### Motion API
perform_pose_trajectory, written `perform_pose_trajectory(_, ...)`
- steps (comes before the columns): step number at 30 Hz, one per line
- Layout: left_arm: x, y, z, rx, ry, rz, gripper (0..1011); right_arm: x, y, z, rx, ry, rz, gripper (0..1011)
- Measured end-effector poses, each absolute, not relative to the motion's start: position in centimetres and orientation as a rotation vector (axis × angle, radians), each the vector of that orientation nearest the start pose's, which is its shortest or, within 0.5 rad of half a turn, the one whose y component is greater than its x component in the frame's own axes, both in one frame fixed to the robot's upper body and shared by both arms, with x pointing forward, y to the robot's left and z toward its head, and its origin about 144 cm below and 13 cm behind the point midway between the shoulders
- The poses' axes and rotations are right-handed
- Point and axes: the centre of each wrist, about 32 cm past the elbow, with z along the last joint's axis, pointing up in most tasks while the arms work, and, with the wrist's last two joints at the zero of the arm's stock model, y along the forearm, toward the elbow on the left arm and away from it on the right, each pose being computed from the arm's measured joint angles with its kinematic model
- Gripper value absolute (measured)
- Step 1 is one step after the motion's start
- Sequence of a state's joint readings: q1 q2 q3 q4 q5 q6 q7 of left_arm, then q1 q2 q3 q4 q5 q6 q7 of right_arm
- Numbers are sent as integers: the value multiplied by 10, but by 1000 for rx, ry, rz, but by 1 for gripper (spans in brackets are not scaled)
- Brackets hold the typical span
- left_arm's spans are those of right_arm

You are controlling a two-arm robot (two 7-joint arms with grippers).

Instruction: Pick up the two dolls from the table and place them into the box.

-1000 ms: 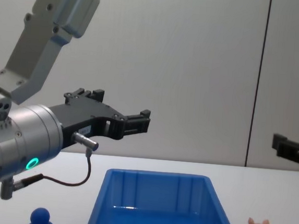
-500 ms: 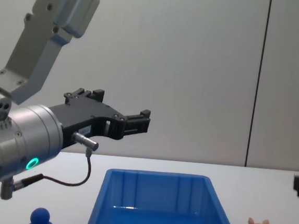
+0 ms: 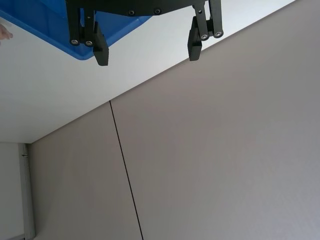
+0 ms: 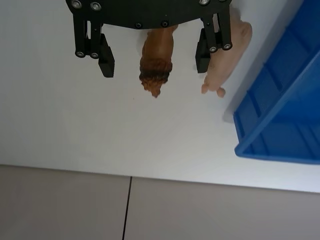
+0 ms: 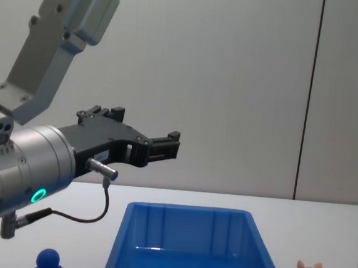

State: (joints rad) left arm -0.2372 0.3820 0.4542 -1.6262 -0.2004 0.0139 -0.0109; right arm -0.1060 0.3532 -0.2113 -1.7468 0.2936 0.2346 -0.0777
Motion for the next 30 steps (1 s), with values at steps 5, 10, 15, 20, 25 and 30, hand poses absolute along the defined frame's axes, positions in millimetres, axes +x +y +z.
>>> perform_pose_trajectory(5, 492, 198, 1204, 61, -268, 1124, 1001, 419, -244, 1147, -276, 149, -1395, 1001)
perform_pose_trajectory(10, 492, 198, 1204, 61, -268, 1124, 1001, 418, -241, 1140, -306, 166, -1400, 969)
perform_pose_trajectory(15, 492, 198, 1204, 61, -268, 1124, 1001, 419, -238, 1134, -331, 181, -1405, 837)
perform_pose_trajectory(20, 492, 198, 1204, 61, -268, 1124, 1001, 421, -235, 1129, -350, 189, -1407, 708)
perform_pose_trajectory(25, 492, 198, 1204, 61, -268, 1124, 1001, 422, -232, 1125, -360, 192, -1406, 575)
perform_pose_trajectory(30, 492, 198, 1204, 61, -268, 1124, 1001, 423, -229, 1125, -360, 183, -1405, 391)
